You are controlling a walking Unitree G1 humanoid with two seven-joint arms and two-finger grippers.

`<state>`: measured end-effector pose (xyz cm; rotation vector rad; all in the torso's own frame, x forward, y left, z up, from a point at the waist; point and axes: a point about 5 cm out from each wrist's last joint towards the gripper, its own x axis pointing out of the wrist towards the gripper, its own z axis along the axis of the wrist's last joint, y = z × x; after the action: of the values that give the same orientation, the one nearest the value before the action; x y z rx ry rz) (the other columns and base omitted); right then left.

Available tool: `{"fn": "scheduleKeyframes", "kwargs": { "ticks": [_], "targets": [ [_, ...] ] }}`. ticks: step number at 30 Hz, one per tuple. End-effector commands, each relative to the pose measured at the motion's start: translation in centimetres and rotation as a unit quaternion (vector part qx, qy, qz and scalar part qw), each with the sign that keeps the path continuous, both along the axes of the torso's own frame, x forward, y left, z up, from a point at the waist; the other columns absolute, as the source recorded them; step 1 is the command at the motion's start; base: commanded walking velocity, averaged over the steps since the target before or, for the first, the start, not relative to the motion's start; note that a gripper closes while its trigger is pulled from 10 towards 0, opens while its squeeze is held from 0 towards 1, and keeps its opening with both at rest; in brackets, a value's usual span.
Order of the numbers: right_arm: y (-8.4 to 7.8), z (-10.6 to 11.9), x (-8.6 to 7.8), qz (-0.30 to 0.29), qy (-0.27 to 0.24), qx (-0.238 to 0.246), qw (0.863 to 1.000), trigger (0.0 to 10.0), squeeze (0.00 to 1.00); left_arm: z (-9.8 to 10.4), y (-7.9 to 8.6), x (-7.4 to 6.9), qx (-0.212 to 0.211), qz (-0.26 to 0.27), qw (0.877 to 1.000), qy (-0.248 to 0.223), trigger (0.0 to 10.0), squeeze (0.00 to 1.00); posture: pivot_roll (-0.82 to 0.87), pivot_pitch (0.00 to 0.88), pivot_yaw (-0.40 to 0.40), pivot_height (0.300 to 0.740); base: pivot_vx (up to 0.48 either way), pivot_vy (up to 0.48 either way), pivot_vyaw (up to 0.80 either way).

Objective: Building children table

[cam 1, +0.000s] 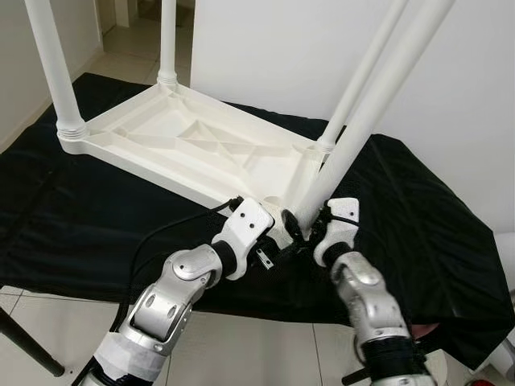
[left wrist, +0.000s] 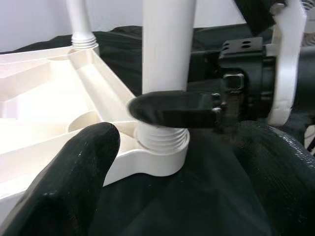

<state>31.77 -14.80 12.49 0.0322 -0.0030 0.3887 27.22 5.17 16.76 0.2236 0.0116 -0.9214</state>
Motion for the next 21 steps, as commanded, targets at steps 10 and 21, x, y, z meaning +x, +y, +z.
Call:
{"fn": "scheduleKeyframes", "kwargs": {
  "ticks": [10, 21],
  "targets": [
    [-0.7, -0.3, 1.4, 0.149, -0.003, -0.056, 0.987, 10.0, 0.00, 0.4, -0.6, -0.1, -0.003, -0.008, 1.000, -0.007, 10.0, 0.00, 0.07, 0.000, -0.192, 0.740, 0.000, 0.000, 0.00],
    [1.4, -1.0, 2.4, 0.212, 0.005, -0.088, 0.973, 6.7, 0.00, 0.6, -0.9, 0.0, -0.004, -0.012, 1.000, -0.011, 10.0, 0.00, 0.08, 0.000, -0.189, 0.740, 0.000, 0.000, 0.00]
  ]
}}
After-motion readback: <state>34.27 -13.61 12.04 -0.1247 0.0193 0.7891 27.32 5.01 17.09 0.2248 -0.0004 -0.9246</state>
